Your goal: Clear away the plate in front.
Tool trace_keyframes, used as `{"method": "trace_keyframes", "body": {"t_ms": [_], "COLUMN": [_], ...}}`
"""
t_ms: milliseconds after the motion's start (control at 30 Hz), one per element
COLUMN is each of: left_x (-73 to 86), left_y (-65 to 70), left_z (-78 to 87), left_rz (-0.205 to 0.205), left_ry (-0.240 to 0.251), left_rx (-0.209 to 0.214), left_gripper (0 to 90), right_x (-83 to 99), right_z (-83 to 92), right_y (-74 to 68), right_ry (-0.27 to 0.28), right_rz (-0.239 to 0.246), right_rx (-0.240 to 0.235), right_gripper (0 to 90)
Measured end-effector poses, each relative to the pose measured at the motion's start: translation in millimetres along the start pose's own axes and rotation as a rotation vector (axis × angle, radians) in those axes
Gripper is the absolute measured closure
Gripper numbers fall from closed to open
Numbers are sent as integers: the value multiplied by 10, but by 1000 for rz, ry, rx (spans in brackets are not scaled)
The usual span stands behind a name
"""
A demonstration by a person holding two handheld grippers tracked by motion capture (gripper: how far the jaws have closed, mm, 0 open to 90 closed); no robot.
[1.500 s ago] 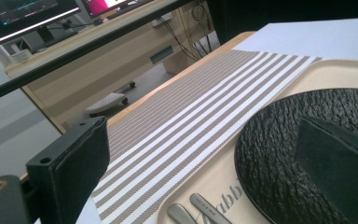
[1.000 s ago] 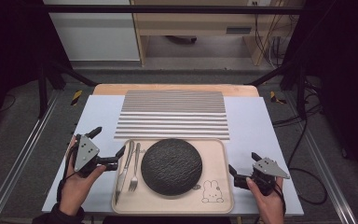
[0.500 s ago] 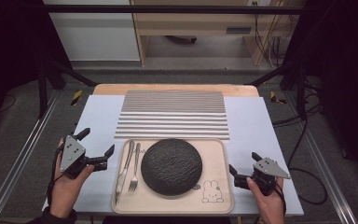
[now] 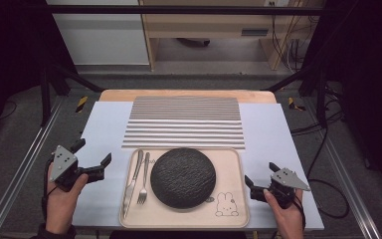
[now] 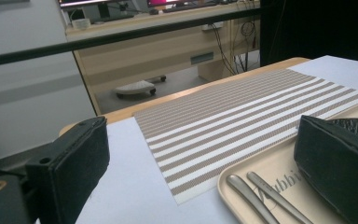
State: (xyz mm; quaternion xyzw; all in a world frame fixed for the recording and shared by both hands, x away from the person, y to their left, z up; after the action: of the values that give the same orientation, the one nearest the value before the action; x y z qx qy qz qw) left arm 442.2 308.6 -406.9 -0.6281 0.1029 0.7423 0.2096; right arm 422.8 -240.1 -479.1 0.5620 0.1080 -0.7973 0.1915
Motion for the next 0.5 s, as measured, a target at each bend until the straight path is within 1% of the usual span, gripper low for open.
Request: {"method": "trace_keyframes", "body": {"t_ms": [67,267,300,500], "left_x": [35,96,113,188], "left_y": [-22,-82,-97,-158], "left_z": [0,18,20,34], "left_rz": [16,27,36,59], "left_ry": [-3,-3,-3,3], "left_rx": [-1,-24,-23,-37], "left_gripper": [34,34,34,34], "right_x": [-2,-2,-2,-4], "right_z": [2,0,0,5], "right_y": [1,0,1,3], "right_ry": [2,0,0,1], "right_rz": [-1,0,0,-1], "right_rx": [1,-1,-1,0], "right_gripper": [33,33,33,33]}}
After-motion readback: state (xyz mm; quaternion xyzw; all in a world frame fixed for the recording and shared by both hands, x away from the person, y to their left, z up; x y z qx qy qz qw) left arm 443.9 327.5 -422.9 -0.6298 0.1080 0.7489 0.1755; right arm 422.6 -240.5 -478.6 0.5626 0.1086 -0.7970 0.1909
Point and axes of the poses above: each handheld gripper's, and its own axes: z roughly backward along the jaws, x roughly out of its underside, y roughly to its right, the point moved 2 cm from there along -z, roughly forward along the jaws, and after that the axes turned 1 degree about z, right-handed, at the moved point
